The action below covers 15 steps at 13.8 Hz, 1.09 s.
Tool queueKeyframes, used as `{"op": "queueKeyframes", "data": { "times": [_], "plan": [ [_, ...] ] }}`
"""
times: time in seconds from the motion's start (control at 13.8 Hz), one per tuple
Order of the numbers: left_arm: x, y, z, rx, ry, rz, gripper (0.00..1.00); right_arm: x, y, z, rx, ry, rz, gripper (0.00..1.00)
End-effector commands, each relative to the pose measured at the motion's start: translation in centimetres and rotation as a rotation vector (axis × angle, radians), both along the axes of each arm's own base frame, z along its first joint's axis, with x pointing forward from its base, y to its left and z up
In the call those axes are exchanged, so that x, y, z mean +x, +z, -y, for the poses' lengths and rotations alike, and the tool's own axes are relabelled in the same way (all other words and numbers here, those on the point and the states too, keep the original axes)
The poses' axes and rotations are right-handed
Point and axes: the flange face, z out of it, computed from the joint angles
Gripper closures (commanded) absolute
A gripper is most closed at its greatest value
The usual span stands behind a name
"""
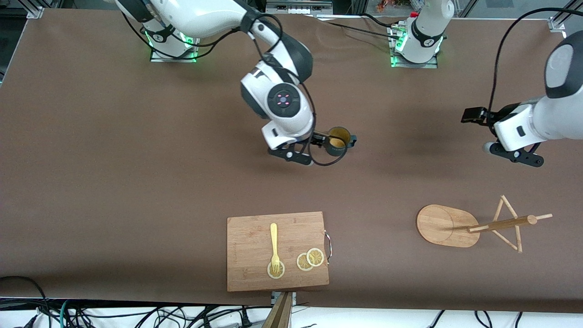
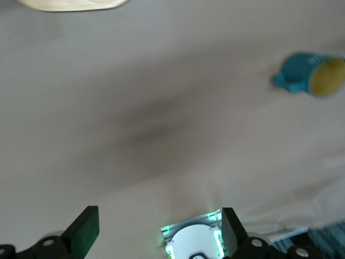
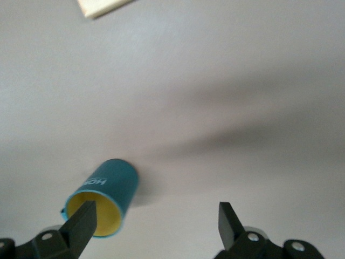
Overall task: Pass cup and hang on rack
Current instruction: 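Set the mug down and open the right gripper, then withdraw the right gripper while the left gripper approaches the mug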
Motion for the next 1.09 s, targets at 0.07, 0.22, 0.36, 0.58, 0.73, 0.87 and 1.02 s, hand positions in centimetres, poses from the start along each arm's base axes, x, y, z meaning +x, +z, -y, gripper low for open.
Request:
{"op": "queueKeyframes", "data": {
  "times": [0.07, 0.22, 0.36, 0.58, 0.73, 0.87, 1.02],
  "plan": [
    [-3.4, -3.8, -5.3, -0.295, -0.172, 0.043, 0.0, 4.2, 3.6, 7.7, -0.006, 0.193, 0.007, 0.0],
    [-5.0, -7.0, -8.3, -0.429, -0.229, 0.106, 0.0, 6.5, 4.7, 12.0, -0.033, 0.294, 0.038, 0.0],
    [-6.4, -9.5, -10.7, -0.545, -0.284, 0.183, 0.0, 8.4, 5.9, 16.2, -0.036, 0.346, 0.05, 0.0],
    [-7.5, -13.5, -9.9, -0.765, -0.354, 0.326, 0.0, 11.1, 7.6, 22.7, -0.043, 0.4, 0.076, 0.0],
    [-8.4, -16.9, -7.9, -0.855, -0.337, 0.435, 0.0, 12.4, 9.2, 28.0, -0.044, 0.453, 0.095, 0.0],
    [-8.0, -20.5, -3.6, -0.928, -0.398, 0.566, 0.0, 13.2, 10.6, 34.6, -0.03, 0.484, 0.1, 0.0],
    [-7.8, -26.0, -0.8, -1.009, -0.432, 0.67, 0.0, 12.5, 12.7, 40.9, -0.033, 0.449, 0.105, 0.0]
  ]
}}
